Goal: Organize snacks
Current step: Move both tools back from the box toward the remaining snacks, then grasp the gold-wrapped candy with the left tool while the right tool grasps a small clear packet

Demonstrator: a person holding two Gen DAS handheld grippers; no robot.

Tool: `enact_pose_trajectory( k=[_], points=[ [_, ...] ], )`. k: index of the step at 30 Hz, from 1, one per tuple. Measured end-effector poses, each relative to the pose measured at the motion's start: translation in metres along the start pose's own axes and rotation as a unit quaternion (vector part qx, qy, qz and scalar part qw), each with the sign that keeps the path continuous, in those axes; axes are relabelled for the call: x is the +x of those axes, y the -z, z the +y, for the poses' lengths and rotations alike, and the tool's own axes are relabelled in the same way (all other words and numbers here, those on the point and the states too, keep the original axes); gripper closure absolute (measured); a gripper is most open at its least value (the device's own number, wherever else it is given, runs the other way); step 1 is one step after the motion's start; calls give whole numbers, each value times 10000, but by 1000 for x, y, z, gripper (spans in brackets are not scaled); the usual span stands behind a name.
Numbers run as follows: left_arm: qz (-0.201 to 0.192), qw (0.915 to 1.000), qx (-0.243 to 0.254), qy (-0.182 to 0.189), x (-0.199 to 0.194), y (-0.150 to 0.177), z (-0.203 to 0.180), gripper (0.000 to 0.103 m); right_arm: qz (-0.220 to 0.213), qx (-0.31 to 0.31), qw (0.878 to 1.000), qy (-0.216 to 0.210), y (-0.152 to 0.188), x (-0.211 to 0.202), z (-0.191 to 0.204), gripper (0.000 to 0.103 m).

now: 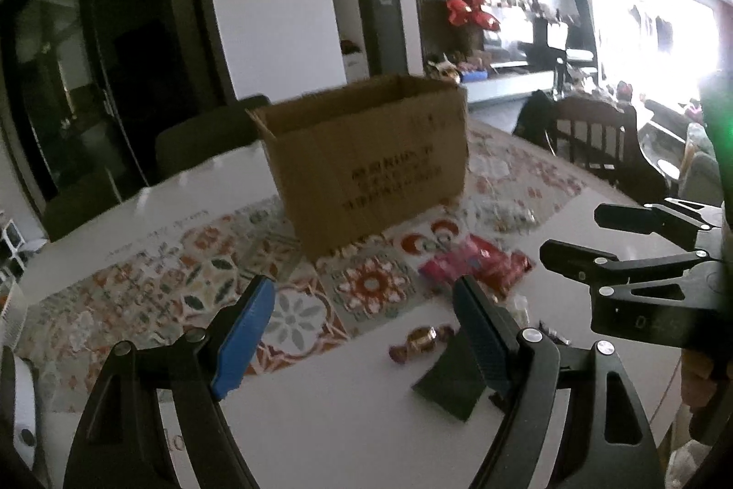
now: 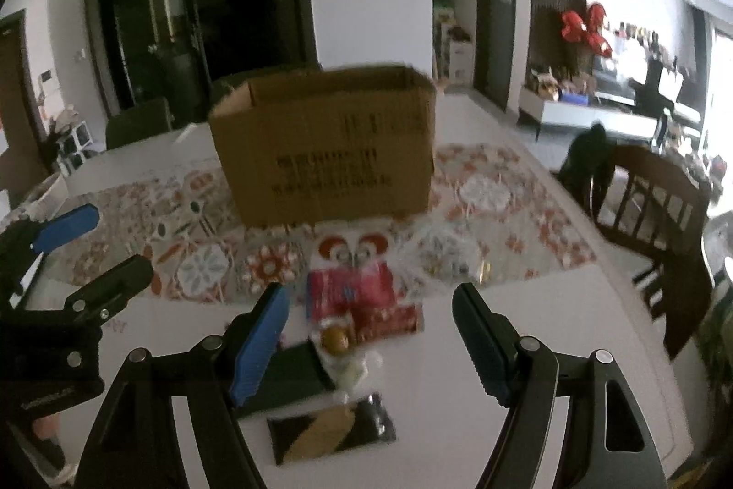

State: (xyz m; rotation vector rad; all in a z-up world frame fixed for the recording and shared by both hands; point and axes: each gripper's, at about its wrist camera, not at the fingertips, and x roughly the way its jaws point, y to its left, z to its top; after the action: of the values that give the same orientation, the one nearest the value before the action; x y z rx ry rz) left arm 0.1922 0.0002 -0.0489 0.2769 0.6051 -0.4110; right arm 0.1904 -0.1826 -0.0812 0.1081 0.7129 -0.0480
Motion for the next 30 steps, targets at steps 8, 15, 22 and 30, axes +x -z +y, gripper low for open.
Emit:
enact_pose_trajectory(
  k=[8,15,22,30],
  points=[
    [430,9986,-20,318,27,19,-3,23,442,109,9990,-3,26,23,-1,29],
    [745,9958,-47,524,52,28,-4,23,652,219,9976,-35,36,40,-1,38],
    [907,9938,-106,626,73,32,-7,24,821,315,9961,-65,42,56,-3,45],
    [1036,9917,-269,717,91,33,-9,26,978,439,9942,-94,46,69,-5,52]
  ],
)
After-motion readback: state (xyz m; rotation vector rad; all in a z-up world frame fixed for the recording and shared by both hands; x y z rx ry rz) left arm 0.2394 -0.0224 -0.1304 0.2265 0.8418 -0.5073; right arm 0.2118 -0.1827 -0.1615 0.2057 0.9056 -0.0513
